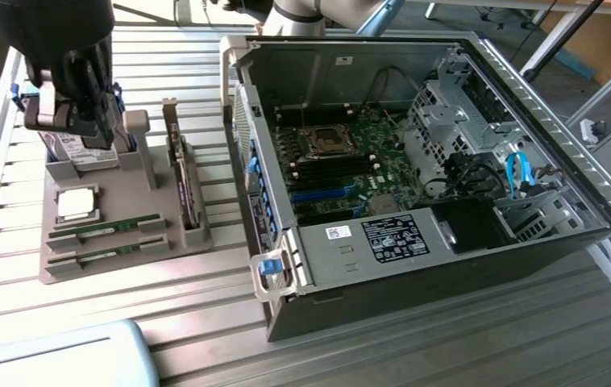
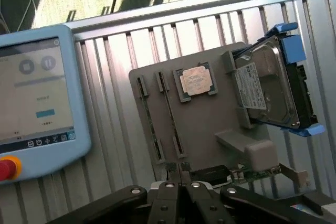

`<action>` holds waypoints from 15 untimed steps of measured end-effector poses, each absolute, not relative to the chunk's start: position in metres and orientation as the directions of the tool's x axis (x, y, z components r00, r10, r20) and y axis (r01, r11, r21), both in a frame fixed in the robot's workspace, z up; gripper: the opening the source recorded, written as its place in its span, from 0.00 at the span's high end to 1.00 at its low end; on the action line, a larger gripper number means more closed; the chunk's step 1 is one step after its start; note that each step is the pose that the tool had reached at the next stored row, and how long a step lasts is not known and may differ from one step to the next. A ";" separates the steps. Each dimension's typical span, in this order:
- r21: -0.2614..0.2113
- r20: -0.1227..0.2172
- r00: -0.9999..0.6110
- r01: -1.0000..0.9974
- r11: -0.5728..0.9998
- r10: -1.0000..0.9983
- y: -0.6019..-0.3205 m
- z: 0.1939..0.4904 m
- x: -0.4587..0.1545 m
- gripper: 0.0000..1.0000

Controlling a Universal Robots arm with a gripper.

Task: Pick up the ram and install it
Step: 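Pick up the ram and move it above insertion slot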

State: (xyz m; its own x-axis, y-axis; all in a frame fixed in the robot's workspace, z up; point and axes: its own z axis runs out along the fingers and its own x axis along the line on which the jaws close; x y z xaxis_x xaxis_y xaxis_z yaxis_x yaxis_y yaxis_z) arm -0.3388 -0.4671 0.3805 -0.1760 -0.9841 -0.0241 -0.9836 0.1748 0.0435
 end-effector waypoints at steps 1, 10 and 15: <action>0.044 -0.024 -0.155 -0.987 0.154 -0.988 -0.467 0.380 -0.339 0.89; 0.044 -0.024 -0.006 -0.999 0.005 -1.000 -0.467 0.377 -0.339 0.89; 0.044 -0.024 -0.006 -0.999 0.005 -1.000 -0.467 0.377 -0.339 0.83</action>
